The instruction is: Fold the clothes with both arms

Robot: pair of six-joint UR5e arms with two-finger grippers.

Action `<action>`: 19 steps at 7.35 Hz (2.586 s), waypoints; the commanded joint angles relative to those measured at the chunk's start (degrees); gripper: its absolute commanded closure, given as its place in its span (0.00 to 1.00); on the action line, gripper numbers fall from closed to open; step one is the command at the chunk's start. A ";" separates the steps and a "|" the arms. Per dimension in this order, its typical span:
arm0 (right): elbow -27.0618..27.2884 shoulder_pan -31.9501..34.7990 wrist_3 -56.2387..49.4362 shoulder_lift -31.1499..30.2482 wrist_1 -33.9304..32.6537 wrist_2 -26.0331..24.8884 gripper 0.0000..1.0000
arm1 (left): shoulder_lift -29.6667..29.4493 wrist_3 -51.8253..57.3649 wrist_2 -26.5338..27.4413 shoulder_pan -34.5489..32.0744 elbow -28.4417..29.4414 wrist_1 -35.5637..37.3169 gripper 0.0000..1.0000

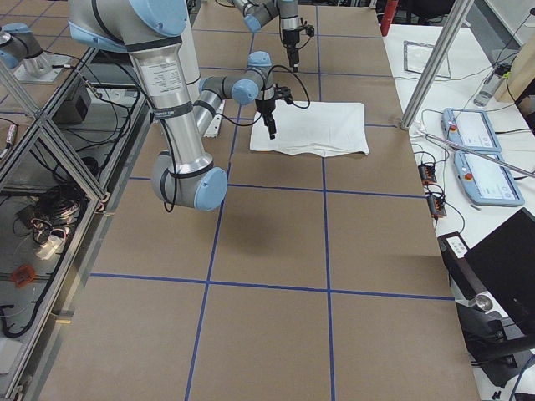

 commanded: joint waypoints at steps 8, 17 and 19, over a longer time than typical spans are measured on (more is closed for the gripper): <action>0.12 0.82 7.12 -0.79 7.22 2.66 0.00 | -0.11 -22.71 14.64 17.54 5.58 1.03 0.12; -0.14 1.00 7.12 -1.75 7.22 2.66 0.00 | -0.37 -22.36 15.88 16.75 5.94 1.13 1.00; -0.14 1.00 7.12 -1.84 7.22 2.66 0.00 | -1.25 -22.36 15.53 15.18 4.98 1.13 1.00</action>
